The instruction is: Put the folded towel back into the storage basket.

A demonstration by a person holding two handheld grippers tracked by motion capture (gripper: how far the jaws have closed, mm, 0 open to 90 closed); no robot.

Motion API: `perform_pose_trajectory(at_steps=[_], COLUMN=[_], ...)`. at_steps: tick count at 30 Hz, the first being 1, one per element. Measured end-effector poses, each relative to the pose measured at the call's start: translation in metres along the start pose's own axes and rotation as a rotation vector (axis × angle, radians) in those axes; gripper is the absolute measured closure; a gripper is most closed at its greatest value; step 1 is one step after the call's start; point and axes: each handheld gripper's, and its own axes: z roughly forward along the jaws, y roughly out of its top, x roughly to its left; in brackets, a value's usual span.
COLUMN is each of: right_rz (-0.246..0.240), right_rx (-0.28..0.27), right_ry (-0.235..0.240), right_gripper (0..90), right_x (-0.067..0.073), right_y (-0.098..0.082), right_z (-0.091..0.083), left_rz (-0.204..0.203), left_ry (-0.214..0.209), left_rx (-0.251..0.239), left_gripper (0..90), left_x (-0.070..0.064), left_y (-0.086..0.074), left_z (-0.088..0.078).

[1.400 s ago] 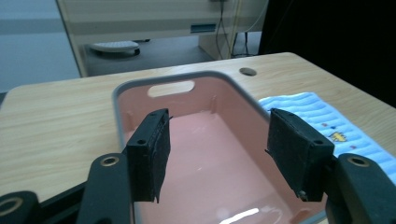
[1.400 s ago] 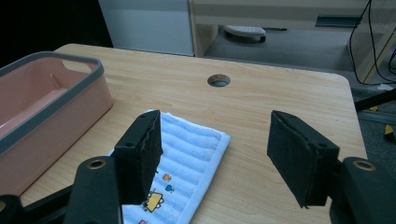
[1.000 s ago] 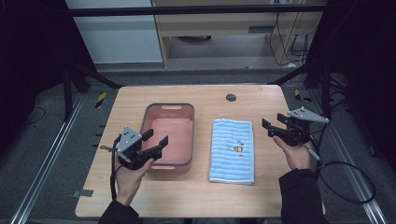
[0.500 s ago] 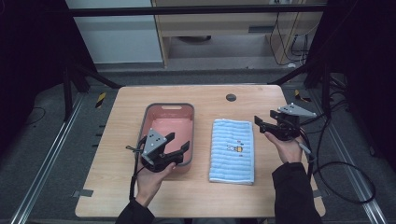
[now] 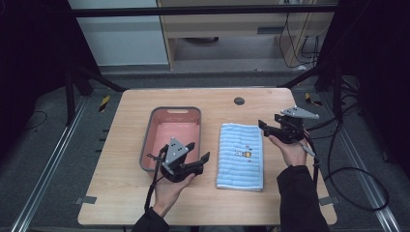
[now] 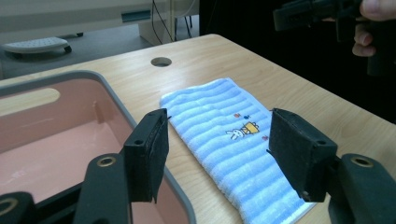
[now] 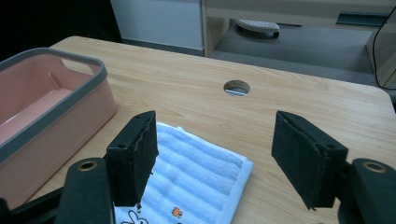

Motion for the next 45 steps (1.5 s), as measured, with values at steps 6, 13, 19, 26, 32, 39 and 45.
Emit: perform_pose_trajectory(at_steps=[6,13,19,26,32,39,45], right_rz=[0.013,0.012,0.025,0.029,0.009,-0.003,0.026], right_rx=[0.015,0.031,0.043,0.087,0.103,0.125,0.131], right_ry=[-0.015,-0.017,-0.01,-0.013,-0.016,-0.022,-0.019], right_gripper=[32.3,33.0,34.9,37.2,38.7,39.1,39.4], right_x=[-0.005,-0.007,-0.011,-0.015,-0.013,-0.013,-0.015], right_y=[-0.004,-0.009,-0.016,-0.029,-0.032,-0.036,-0.047], right_z=[0.008,0.017,0.023,0.036,0.043,0.049,0.058], left_rz=[0.008,0.019,0.025,0.028,0.023,0.022,0.023], left_ry=[-0.008,-0.013,-0.021,-0.021,-0.018,-0.005,0.012], left_rx=[0.024,0.051,0.078,0.118,0.143,0.175,0.207], left_gripper=[40.0,42.0,43.2,47.1,49.8,50.9,52.1], left_x=[-0.008,-0.019,-0.027,-0.034,-0.036,-0.038,-0.038], left_y=[-0.008,-0.016,-0.024,-0.035,-0.044,-0.056,-0.065], left_z=[0.012,0.025,0.036,0.049,0.057,0.065,0.072])
